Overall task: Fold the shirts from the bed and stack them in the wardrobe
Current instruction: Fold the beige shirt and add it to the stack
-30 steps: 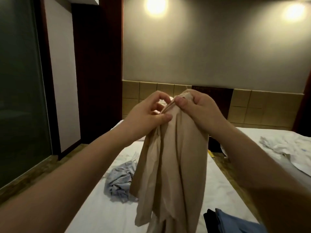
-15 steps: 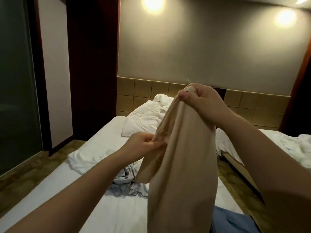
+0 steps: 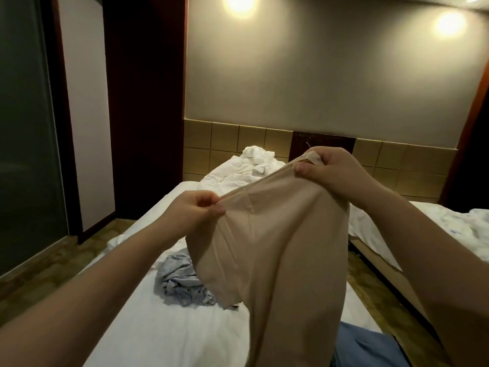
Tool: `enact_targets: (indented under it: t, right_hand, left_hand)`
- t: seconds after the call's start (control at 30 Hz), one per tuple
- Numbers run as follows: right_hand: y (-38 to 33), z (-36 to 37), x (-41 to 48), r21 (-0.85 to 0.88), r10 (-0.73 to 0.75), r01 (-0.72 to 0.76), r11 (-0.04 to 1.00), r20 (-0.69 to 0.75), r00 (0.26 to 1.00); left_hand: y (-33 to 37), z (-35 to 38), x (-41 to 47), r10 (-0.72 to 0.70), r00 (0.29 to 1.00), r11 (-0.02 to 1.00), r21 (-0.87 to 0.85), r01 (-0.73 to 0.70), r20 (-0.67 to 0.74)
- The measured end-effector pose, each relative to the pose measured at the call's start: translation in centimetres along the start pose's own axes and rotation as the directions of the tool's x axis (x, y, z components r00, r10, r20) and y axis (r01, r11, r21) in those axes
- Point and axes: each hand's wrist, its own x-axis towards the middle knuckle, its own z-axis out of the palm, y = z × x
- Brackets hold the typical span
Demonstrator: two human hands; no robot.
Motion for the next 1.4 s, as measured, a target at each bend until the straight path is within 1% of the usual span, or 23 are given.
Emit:
enact_targets:
  t: [0.23,0.3,0.37,0.43,0.47,0.5,0.6,0.63,0.67,0.73,0.77,0.83,0.87,0.9,0.97,1.0,1.03,1.07,1.1,1.17,1.27,1.33,1.4]
  right_hand:
    - [-0.2,-0.7,-0.1,-0.114,0.124,-0.104,0.988,0.190,0.974]
    - [0.1,-1.2,-0.2,-0.209,0.216,-0.156,0.965,0.307,0.927]
    - [0.3,-1.4,-0.6,-0.348,0.310,-0.160,0.924,0.434,0.846]
    - [0.7,-1.2,-0.9,-0.444,0.395,-0.167,0.880,0.490,0.777]
    - [0.7,-1.2,-1.0,-0.456,0.401,-0.167,0.874,0.483,0.778]
    - [0.5,-1.2,-1.0,-0.462,0.383,-0.160,0.872,0.441,0.812]
    - [0.6,-0.9,-0.6,-0.311,0.196,-0.129,0.942,0.194,0.961]
    - [0.5,-0.6,-0.8,-0.238,0.148,-0.113,0.965,0.135,0.980]
    - [0.6,-0.2,-0.8,-0.215,0.113,-0.083,0.973,0.128,0.985]
    - [0.8,0.2,-0.8,-0.373,0.026,0.043,0.927,0.178,0.984]
    - [0.6,0.0,-0.5,-0.448,-0.049,0.113,0.887,0.152,0.987]
    - [-0.5,-1.6,1.0,-0.492,-0.197,0.144,0.859,-0.057,0.979]
    - [-1.1,-2.4,2.0,-0.488,-0.233,0.136,0.862,-0.145,0.961]
    - [-1.4,-3.0,3.0,-0.480,-0.249,0.148,0.865,-0.152,0.957]
    - [-1.6,-3.1,3.7,-0.527,-0.187,0.197,0.827,0.073,0.980]
    - [-1.3,-3.1,3.9,-0.552,-0.178,0.220,0.805,0.129,0.976]
    - [-1.1,-3.3,4.0,-0.551,-0.200,0.216,0.806,0.089,0.976]
    - [-1.1,-3.5,4.3,-0.490,-0.219,0.179,0.853,-0.023,0.976]
    - [-1.2,-3.6,4.4,-0.444,-0.213,0.152,0.883,-0.091,0.973]
    - [-1.9,-3.4,4.5,-0.448,-0.184,0.158,0.880,-0.014,0.983]
    - [-2.9,-4.3,4.6,-0.328,-0.082,0.069,0.942,-0.026,0.996]
    - [-3.8,-5.1,4.3,-0.307,0.052,-0.002,0.952,0.153,0.987]
    - [-4.4,-5.3,3.8,-0.178,0.213,-0.153,0.972,0.392,0.895]
  left_hand:
    - [0.3,-1.3,0.1,0.128,0.992,0.943,0.311,-0.119,-0.007]
    - [0.3,-1.7,0.1,0.150,0.989,0.925,0.351,-0.142,0.005]
    - [0.2,-2.0,0.1,0.136,0.991,0.914,0.385,-0.128,0.007]
    - [0.1,-2.1,0.0,0.109,0.994,0.905,0.412,-0.102,0.008]
    - [0.1,-2.0,0.0,0.115,0.993,0.899,0.425,-0.105,0.002]
    - [0.3,-1.9,-0.1,0.137,0.990,0.899,0.422,-0.118,-0.017]
    - [1.0,-1.5,-0.4,0.133,0.988,0.980,0.163,-0.118,-0.084]
    - [1.1,-1.4,-0.6,0.122,0.989,0.990,0.078,-0.116,-0.081]
    - [1.2,-1.5,-0.6,0.137,0.988,0.989,0.073,-0.131,-0.077]
    - [1.4,-2.3,0.0,0.241,0.963,0.934,0.299,-0.196,-0.123]
    - [1.8,-2.8,0.4,0.324,0.929,0.888,0.395,-0.234,-0.178]
    - [3.5,-3.9,1.3,0.472,0.839,0.842,0.421,-0.338,-0.271]
    - [4.2,-4.4,1.7,0.522,0.809,0.818,0.428,-0.384,-0.272]
    - [4.8,-4.5,2.2,0.551,0.803,0.784,0.469,-0.406,-0.226]
    - [5.4,-4.6,3.1,0.553,0.824,0.714,0.582,-0.390,-0.126]
    - [5.8,-5.0,3.5,0.550,0.822,0.718,0.587,-0.375,-0.147]
    - [6.5,-5.5,3.9,0.558,0.808,0.725,0.584,-0.365,-0.189]
    - [7.2,-6.0,4.3,0.580,0.790,0.711,0.597,-0.372,-0.198]
    - [8.0,-6.3,4.3,0.600,0.784,0.670,0.636,-0.382,-0.161]
    - [8.9,-6.9,4.7,0.604,0.790,0.622,0.681,-0.387,-0.103]
    - [9.1,-7.6,5.0,0.562,0.822,0.603,0.724,-0.334,-0.088]
    - [9.0,-8.4,4.8,0.477,0.878,0.642,0.696,-0.322,-0.033]
    - [8.8,-8.5,4.2,0.345,0.935,0.716,0.621,-0.320,0.083]
